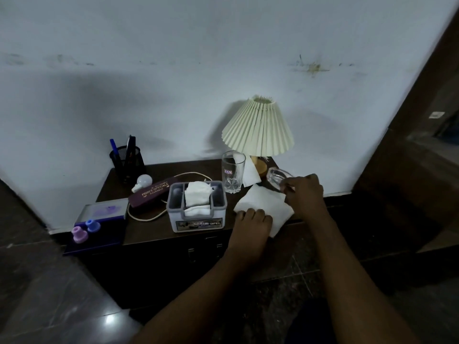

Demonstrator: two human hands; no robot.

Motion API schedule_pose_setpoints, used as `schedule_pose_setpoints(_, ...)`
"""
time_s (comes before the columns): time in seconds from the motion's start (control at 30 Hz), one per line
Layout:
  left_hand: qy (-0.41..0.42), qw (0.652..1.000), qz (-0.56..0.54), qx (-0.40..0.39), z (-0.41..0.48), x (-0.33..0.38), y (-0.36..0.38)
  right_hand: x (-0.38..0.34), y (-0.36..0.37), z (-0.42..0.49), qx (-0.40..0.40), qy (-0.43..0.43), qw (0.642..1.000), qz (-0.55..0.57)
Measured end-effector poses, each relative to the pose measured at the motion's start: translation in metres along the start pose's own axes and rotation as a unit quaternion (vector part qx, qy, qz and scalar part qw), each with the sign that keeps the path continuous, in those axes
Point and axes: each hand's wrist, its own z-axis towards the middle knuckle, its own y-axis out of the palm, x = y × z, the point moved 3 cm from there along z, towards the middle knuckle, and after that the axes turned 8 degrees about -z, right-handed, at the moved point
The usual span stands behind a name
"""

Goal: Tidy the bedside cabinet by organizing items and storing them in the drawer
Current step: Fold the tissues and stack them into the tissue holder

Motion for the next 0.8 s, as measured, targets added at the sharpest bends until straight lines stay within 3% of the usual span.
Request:
schedule_pose_setpoints(0.1, 0.037, 0.997, -0.007, 0.067, -0.022, -0.001, -0.014, 0.011, -0.005, -0.001, 0.041, 0.012, 0.999, -0.003)
schedule_pose_setpoints(0.17, 0.043, 0.984, -0.108, 0.134, -0.036, -0.002, -0.023, 0.01, -0.001, -0.003, 0.02, 0.003, 0.999, -0.04)
schedule_pose_setpoints(0.23, -0.007, 0.95, -0.249, 0.186, -0.049, -0.007, -0.038, 0.004, 0.005, -0.005, -0.015, -0.018, 0.997, -0.077)
schedule_pose_setpoints(0.4, -0.238, 0.811, -0.446, 0.294, -0.065, -0.051, -0.099, -0.018, 0.016, -0.009, -0.056, -0.053, 0.99, -0.119)
schedule_pose_setpoints(0.47, -0.278, 0.731, -0.534, 0.32, -0.07, -0.08, -0.119, -0.022, 0.021, -0.01, -0.085, -0.049, 0.985, -0.144)
schedule_pose_setpoints(0.53, -0.291, 0.631, -0.646, 0.317, -0.078, -0.104, -0.131, -0.022, 0.028, -0.011, -0.116, -0.053, 0.978, -0.166)
schedule_pose_setpoints(0.6, -0.294, 0.557, -0.712, 0.31, -0.085, -0.122, -0.136, -0.023, 0.029, -0.009, -0.115, -0.061, 0.982, -0.135)
schedule_pose_setpoints(0.7, -0.328, 0.487, -0.749, 0.308, -0.089, -0.148, -0.136, -0.042, 0.025, 0.016, -0.059, -0.031, 0.997, -0.048)
schedule_pose_setpoints(0.8, -0.346, 0.466, -0.759, 0.296, -0.091, -0.169, -0.135, -0.061, 0.032, 0.047, -0.047, 0.017, 0.998, -0.033)
